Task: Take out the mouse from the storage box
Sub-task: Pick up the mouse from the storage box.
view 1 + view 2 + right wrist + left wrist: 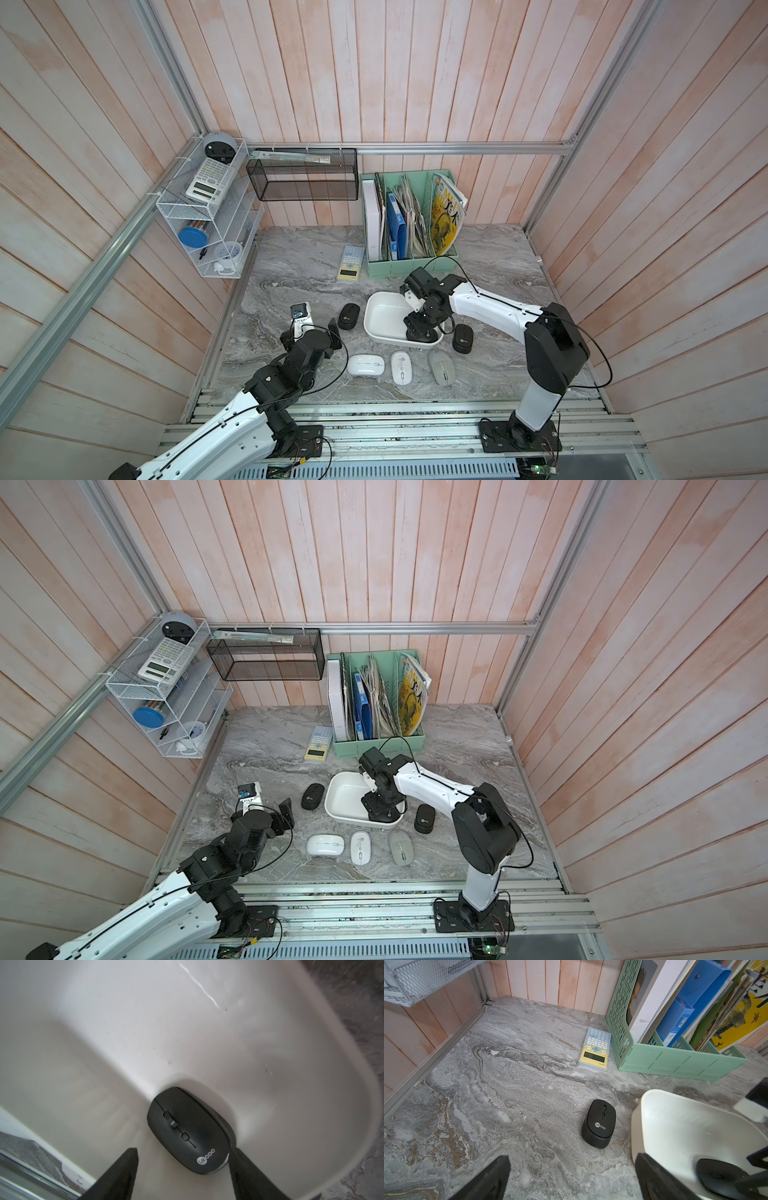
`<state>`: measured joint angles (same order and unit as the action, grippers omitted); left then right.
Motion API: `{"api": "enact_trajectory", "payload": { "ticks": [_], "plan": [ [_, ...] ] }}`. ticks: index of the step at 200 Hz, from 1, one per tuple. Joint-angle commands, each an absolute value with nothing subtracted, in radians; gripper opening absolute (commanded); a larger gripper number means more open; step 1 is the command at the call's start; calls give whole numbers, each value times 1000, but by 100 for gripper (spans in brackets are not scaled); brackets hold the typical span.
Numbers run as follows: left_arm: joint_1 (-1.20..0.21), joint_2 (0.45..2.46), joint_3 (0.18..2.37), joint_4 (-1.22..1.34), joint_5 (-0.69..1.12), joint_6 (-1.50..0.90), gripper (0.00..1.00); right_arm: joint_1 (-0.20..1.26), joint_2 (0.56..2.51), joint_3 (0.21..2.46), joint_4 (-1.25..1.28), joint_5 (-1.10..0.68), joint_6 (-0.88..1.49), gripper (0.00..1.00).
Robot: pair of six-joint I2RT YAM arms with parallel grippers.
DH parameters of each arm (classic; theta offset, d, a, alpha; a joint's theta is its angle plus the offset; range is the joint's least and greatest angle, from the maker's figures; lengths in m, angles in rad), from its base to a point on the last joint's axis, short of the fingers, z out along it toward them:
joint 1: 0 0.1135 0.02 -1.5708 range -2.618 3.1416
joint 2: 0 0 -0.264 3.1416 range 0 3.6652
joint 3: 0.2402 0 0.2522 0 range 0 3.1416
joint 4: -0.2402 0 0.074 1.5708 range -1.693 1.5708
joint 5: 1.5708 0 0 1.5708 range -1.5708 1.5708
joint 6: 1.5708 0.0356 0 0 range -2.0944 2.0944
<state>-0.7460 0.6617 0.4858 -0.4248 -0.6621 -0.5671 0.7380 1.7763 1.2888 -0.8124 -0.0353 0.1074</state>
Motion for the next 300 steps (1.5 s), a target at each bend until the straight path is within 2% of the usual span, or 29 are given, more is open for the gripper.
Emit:
{"api": "enact_trajectory", "payload": {
  "ticks": [1, 67, 144, 179, 203, 248, 300],
  "plan": [
    [-742, 661, 466, -400, -673, -554, 100, 742, 1774, 1270, -836, -50, 115, 74],
    [-742, 662, 465, -399, -675, -555, 100, 741, 1910, 1347, -817, 48, 129, 72],
    [-741, 662, 465, -400, -676, -555, 100, 742, 1954, 1460, -791, 73, 149, 66],
    [-742, 664, 465, -399, -675, -555, 100, 743, 1878, 1433, -806, 44, 124, 76],
    [-741, 667, 466, -399, -674, -555, 100, 742, 1826, 1402, -838, 47, 97, 79],
    [-741, 666, 465, -398, -675, -554, 100, 750, 1792, 1332, -864, -12, 78, 79],
    [-741, 662, 463, -398, -678, -556, 100, 750, 1819, 1302, -860, 40, 78, 79]
  ]
}}
